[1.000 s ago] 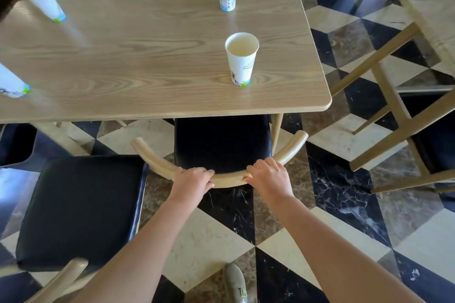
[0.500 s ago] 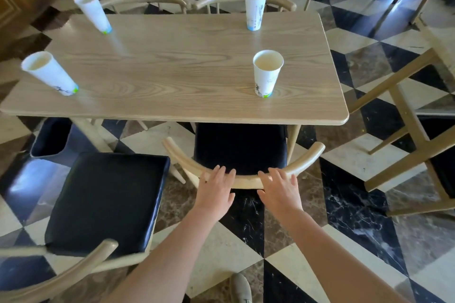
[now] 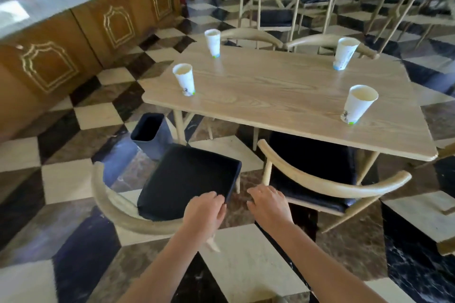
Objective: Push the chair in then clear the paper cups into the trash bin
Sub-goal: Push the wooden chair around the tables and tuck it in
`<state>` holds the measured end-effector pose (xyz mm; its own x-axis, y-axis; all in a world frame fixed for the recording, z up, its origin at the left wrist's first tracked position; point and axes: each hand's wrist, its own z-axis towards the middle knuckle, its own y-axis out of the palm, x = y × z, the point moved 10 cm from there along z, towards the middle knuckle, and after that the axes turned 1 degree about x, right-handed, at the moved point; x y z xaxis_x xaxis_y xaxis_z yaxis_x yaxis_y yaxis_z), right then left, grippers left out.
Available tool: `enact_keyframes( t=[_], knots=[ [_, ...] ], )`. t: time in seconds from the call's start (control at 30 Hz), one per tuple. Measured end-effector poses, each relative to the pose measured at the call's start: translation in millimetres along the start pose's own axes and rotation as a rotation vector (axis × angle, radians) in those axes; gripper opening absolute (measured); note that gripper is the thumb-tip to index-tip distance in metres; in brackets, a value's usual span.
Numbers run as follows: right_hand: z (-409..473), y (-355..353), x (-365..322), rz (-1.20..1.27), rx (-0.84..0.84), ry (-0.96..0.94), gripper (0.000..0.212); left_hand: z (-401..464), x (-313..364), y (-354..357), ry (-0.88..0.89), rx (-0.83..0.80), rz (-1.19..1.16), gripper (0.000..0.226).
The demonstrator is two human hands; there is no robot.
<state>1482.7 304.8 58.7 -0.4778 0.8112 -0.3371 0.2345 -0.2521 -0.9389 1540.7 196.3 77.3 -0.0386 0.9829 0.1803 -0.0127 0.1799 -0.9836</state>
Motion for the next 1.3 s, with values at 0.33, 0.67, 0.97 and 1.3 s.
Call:
enact_keyframes(
  t=[0.33,0.67,0.97,1.3],
  knots=[
    [-4.7,85.1,-165.3,-0.059,-0.138,-0.091,0.031,-94.1,-170.9,-13.3,-0.095,-0.005,-0.033,0.027],
    [37.2,144.5,-207.3,-0.126,-0.225,-0.107,0.039,-84.0,-254.4,17.2,-0.053,-0.232,0.065,0.045],
    [32.2,195.0,-230.0,-0.173,-0.307,-0.029,0.049,-93.7,-316.5,56.0,0.206,-0.38,0.104,0.046],
    [38.1,193.9,-236.8,-0.212,-0.237,0.141,0.029,-85.5,-336.2,57.9,0.442,-0.228,0.106,0.045]
  ],
)
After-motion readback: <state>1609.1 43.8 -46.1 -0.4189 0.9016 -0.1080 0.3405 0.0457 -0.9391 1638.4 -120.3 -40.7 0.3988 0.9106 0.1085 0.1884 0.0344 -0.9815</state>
